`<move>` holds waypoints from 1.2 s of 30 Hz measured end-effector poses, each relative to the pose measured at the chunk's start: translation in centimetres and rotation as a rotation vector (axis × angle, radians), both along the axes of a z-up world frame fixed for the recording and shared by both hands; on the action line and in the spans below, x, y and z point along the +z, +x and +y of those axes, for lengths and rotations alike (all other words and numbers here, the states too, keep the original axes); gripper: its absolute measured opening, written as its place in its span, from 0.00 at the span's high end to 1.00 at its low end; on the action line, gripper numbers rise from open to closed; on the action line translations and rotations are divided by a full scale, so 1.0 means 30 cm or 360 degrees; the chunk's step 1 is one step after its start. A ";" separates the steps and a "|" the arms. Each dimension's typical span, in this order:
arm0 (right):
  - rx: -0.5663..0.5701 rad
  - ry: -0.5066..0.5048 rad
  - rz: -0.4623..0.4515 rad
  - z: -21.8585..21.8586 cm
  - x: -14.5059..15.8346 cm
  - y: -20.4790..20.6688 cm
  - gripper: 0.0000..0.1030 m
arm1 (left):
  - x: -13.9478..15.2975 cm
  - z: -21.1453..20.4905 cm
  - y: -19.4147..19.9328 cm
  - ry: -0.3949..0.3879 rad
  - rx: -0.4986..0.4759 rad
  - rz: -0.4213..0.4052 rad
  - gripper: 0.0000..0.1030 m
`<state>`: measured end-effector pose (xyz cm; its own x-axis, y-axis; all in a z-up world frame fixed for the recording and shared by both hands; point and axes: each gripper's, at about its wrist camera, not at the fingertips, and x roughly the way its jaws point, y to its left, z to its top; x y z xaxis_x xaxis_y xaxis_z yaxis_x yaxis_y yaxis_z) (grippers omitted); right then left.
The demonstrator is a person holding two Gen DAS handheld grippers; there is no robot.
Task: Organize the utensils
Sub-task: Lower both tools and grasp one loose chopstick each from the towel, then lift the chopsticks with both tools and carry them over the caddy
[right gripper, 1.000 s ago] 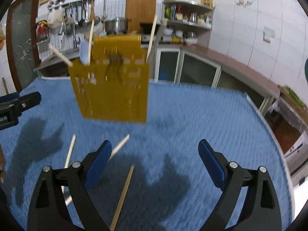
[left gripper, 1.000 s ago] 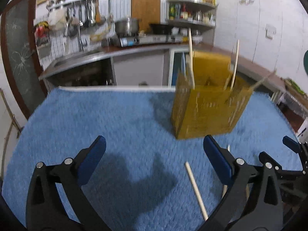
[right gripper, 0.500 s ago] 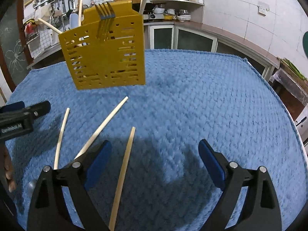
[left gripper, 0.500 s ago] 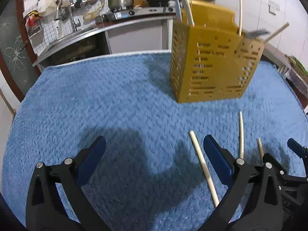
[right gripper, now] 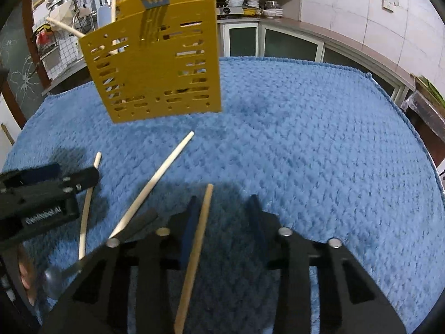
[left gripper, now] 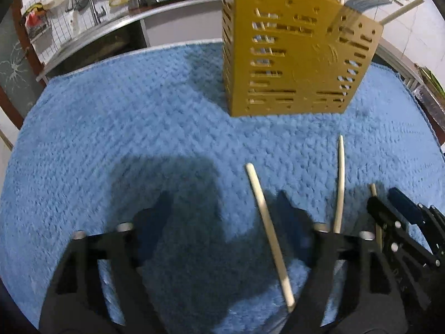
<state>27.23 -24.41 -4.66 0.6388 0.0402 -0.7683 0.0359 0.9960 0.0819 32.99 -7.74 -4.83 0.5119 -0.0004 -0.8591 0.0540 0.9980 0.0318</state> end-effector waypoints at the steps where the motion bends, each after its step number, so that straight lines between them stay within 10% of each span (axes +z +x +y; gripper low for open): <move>1: 0.0004 0.0012 0.0008 0.000 0.000 0.005 0.78 | -0.004 -0.005 -0.001 -0.0015 0.0000 0.0019 0.53; 12: 0.0008 0.0063 0.0010 -0.004 -0.007 0.038 0.83 | -0.003 -0.060 0.003 -0.0117 0.0029 0.0050 0.91; 24: 0.0017 0.0175 -0.0055 -0.050 0.019 0.035 0.93 | 0.029 -0.027 0.002 -0.0185 0.0017 -0.0049 0.94; 36: 0.0037 0.0258 -0.0395 -0.088 0.161 -0.035 0.93 | 0.222 0.019 -0.110 -0.0195 -0.0048 -0.0456 0.95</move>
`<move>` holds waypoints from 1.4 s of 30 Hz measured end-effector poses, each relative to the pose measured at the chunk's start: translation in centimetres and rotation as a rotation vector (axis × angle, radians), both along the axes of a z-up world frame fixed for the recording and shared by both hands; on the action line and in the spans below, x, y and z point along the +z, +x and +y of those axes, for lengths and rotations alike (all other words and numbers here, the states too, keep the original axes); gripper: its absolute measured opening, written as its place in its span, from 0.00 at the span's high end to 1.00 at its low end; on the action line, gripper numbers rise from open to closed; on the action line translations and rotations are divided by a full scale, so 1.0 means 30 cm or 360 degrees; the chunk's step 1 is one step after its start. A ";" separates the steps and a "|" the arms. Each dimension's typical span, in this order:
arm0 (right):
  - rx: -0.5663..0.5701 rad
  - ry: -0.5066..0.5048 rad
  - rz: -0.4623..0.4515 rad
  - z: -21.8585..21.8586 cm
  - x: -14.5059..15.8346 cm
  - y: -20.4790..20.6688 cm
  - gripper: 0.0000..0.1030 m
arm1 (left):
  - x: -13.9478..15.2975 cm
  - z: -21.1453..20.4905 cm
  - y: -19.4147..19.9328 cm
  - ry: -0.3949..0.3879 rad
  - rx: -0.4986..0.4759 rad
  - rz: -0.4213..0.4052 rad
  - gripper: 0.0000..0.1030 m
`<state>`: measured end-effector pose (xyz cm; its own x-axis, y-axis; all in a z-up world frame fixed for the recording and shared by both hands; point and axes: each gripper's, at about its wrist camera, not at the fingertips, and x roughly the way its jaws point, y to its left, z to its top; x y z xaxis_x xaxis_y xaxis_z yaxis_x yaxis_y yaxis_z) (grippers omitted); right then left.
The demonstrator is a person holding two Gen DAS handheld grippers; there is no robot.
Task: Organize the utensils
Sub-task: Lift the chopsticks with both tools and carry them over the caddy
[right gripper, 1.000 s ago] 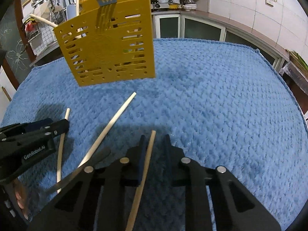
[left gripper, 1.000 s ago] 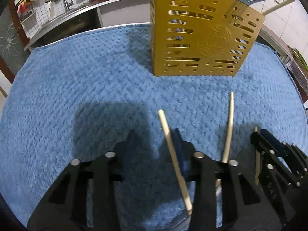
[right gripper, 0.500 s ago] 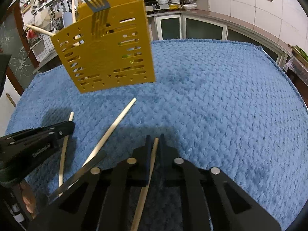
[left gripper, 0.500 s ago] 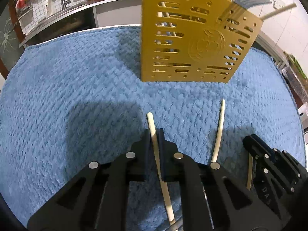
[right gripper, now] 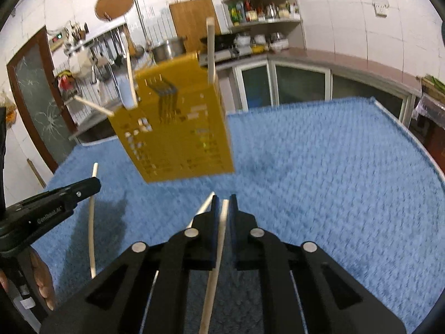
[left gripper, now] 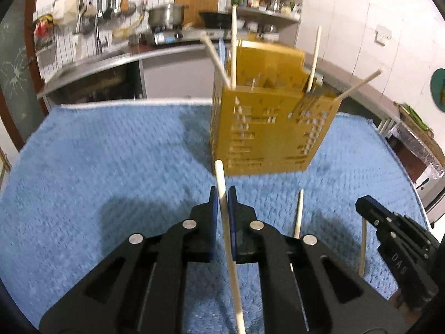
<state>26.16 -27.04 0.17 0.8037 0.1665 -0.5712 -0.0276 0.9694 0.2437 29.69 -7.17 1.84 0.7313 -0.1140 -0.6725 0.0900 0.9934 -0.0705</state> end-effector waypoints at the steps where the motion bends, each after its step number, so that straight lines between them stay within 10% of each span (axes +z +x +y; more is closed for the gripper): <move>1: 0.0004 0.0008 -0.0026 -0.006 0.017 -0.004 0.94 | 0.017 0.004 -0.007 0.0003 -0.0009 -0.0034 0.96; 14: 0.0011 -0.0008 -0.0273 -0.038 0.207 -0.083 0.98 | 0.167 0.041 -0.068 -0.0036 -0.0093 -0.0287 0.96; 33: -0.0046 -0.0193 0.0330 0.023 -0.158 0.106 0.95 | 0.056 0.089 -0.001 -0.0045 -0.0082 -0.0103 0.96; 36: -0.0064 -0.0181 0.0342 0.023 -0.167 0.109 0.52 | 0.044 0.096 0.011 -0.0050 -0.0076 -0.0087 0.96; 42: -0.0082 -0.0229 0.0367 0.033 -0.186 0.114 0.83 | 0.031 0.106 0.029 -0.0067 -0.0072 -0.0064 0.96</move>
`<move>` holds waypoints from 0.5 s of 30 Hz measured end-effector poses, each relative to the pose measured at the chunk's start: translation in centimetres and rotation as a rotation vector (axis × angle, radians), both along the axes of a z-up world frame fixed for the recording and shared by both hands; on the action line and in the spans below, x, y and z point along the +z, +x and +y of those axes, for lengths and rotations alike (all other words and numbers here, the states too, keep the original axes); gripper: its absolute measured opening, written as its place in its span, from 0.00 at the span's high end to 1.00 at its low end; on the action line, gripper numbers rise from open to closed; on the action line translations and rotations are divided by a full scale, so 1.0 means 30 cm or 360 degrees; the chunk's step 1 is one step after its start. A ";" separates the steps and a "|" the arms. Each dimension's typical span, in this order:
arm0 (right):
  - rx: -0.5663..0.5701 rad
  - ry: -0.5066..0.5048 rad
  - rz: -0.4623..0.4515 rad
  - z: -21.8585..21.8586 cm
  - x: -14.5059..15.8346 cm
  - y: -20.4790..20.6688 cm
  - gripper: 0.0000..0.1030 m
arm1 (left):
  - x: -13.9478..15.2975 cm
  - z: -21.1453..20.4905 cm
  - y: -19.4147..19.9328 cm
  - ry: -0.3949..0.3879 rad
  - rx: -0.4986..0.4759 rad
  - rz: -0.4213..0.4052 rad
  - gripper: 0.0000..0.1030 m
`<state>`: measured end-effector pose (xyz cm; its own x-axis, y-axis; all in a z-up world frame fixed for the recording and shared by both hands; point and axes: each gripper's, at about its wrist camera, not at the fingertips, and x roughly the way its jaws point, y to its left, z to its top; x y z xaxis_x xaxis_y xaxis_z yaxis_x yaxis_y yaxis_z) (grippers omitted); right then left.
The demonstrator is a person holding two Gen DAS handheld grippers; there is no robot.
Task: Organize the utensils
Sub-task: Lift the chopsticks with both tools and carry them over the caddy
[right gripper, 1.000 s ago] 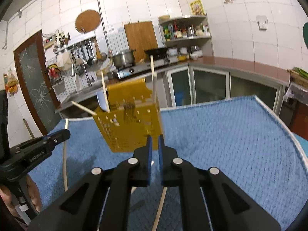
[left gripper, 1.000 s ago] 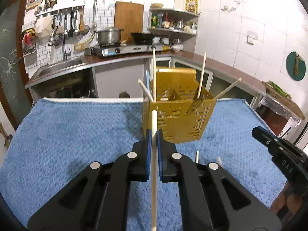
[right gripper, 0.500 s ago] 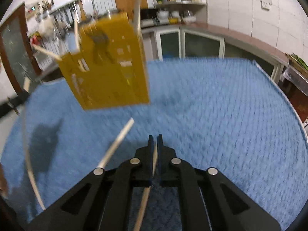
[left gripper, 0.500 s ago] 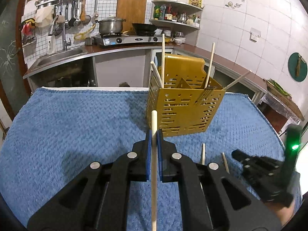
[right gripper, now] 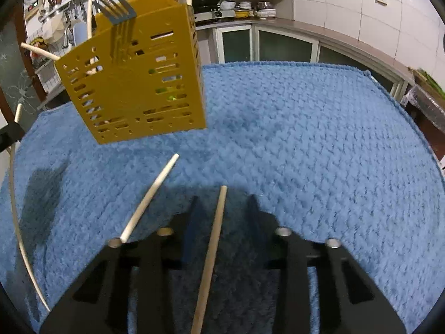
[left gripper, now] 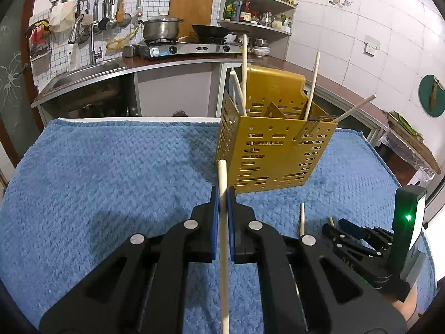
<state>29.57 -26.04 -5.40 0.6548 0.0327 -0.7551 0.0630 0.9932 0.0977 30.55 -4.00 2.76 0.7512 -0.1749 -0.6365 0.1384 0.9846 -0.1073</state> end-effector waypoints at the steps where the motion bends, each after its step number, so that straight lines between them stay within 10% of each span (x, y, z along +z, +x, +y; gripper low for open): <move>1: 0.0021 -0.0031 0.0016 0.011 0.001 0.006 0.89 | -0.001 -0.001 0.001 0.0002 -0.0001 0.0002 0.96; 15: 0.0106 0.0287 -0.0296 -0.062 0.213 -0.044 0.95 | 0.097 0.006 -0.014 -0.0043 -0.0040 -0.0108 0.96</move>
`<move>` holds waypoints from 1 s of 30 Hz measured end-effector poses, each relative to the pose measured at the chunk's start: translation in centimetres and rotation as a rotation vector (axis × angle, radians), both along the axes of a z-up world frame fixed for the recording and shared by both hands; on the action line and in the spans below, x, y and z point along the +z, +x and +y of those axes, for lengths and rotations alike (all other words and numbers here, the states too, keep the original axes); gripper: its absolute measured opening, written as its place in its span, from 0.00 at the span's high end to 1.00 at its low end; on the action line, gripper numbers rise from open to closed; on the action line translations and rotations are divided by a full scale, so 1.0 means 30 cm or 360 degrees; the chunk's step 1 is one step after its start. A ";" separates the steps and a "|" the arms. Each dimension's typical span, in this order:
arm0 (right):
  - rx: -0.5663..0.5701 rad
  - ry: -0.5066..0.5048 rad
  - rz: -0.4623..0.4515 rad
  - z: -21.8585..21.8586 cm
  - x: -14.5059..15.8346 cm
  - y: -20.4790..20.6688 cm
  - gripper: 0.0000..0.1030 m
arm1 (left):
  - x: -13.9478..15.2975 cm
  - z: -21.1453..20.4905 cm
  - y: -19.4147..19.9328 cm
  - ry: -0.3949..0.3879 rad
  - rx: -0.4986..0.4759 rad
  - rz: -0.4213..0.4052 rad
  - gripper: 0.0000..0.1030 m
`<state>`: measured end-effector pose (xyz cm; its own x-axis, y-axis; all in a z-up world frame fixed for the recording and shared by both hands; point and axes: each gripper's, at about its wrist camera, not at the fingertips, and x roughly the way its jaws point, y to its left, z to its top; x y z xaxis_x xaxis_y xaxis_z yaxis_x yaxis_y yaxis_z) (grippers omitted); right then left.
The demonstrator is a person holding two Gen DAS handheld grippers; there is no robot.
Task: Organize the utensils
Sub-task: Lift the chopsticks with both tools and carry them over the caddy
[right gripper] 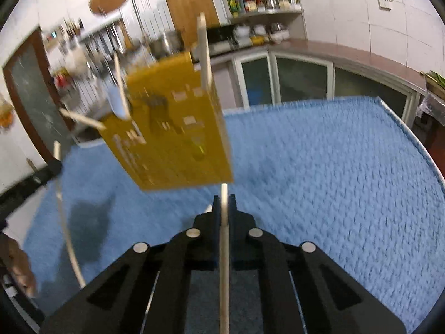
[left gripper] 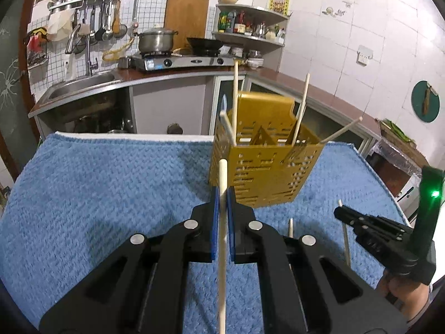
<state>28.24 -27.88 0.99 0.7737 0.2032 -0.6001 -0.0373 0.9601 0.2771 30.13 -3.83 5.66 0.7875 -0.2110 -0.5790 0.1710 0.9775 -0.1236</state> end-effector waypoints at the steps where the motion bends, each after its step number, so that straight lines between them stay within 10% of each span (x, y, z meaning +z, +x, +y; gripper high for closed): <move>1: 0.0006 0.0024 -0.0056 -0.006 0.021 -0.015 0.95 | 0.012 0.002 -0.004 -0.0013 -0.0002 -0.0015 0.96; 18: -0.0031 0.0017 -0.0664 -0.028 0.342 -0.084 0.95 | 0.233 -0.004 0.010 -0.0122 -0.0056 -0.0269 0.96; 30: -0.0066 -0.0013 -0.1047 0.021 0.695 0.011 0.95 | 0.493 -0.101 0.174 -0.0148 0.0010 -0.0766 0.96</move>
